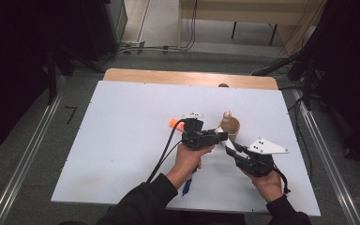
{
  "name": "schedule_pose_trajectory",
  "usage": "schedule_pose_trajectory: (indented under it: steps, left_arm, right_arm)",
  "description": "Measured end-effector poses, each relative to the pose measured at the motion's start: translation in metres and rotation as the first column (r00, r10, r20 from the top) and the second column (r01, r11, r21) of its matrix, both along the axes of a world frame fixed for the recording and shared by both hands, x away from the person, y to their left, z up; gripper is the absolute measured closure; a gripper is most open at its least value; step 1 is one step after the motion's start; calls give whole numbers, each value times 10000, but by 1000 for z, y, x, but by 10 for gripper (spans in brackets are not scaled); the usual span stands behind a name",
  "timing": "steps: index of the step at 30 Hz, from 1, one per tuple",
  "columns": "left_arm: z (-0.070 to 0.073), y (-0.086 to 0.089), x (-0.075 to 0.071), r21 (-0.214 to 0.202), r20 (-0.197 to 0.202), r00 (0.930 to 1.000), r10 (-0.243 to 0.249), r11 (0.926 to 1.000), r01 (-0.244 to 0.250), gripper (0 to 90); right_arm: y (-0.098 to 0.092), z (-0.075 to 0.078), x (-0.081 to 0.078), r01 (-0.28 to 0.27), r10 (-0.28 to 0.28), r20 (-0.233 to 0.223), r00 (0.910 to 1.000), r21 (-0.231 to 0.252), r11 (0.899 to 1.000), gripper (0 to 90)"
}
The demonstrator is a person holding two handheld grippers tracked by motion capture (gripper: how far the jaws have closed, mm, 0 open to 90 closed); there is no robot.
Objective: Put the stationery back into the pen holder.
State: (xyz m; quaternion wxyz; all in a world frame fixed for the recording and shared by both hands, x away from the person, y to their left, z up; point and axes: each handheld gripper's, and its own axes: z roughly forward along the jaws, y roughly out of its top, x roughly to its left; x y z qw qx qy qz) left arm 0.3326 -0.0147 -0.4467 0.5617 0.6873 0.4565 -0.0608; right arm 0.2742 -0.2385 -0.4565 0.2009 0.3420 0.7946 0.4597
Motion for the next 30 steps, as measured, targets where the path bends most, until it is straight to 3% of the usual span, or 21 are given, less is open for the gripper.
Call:
schedule_pose_trajectory:
  steps: [6,13,23,30]
  left_arm:
    - [4,0,-3,-406,133,9999,-79,9991,84,629]
    - [7,-1,-6,-370,493,9987,-146,9992,165,652]
    - [18,4,-3,-313,1242,9914,420,9988,-383,653]
    - [24,5,-1,-368,1512,9861,691,9973,-642,653]
  right_arm:
    - [1,-4,2,-22,20,-142,9999,-179,9998,685]
    - [2,-5,3,13,-18,-211,9998,-207,9998,672]
    - [-5,-6,9,439,-442,-740,9963,-64,9990,465]
    - [-8,-7,11,715,-714,-932,9931,-27,9974,368]
